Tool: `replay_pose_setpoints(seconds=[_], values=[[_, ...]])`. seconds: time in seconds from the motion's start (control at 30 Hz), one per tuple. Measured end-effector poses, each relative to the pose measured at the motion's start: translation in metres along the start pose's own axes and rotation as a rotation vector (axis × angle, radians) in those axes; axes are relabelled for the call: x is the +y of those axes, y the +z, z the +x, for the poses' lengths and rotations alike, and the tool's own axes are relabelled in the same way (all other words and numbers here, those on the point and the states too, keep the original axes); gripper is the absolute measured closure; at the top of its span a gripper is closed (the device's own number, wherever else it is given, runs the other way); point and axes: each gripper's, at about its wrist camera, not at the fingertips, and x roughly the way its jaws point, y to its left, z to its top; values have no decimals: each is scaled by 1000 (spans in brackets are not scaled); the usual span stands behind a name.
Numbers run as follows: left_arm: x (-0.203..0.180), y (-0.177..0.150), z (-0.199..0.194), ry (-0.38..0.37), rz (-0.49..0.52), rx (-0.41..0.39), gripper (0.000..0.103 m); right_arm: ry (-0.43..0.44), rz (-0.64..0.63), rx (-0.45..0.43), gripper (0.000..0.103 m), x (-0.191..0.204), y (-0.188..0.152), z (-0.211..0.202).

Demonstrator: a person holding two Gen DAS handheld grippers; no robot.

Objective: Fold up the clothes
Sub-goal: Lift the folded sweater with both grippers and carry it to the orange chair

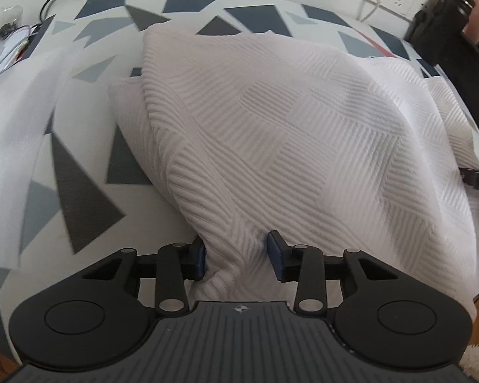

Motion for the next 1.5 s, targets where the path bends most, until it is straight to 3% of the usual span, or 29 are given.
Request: replay_pose_setpoints(seconds=[0.23,0.4,0.63,0.73,0.87,1.07,1.3,1.4,1.5], values=[[-26,18,15,-33,54,-42,64,31,-58,-1,78,32,3,6],[-25,35,24,-62,39,-50,64,76,-3,13,78,23,10,8],[-39,44,33,-92,116,-72,64,51,-46,-10,78,43,11,14],[-37,49,38,-178,78,-84,64,72,-46,-17,78,56,14,19],[-36,50,48,-350,28,-91,70,124,-29,-22,80,78,18,26],[-23,42,53,-431,-27,-119,76,142,33,-54,81,83,14,25],[-30,34,43,-394,85,-166,82,120,48,-74,84,100,5,20],[-35,27,32,-340,146,-194,86,94,45,-94,85,115,-2,15],[-33,22,24,-313,140,-206,87,78,56,-133,85,126,-8,8]])
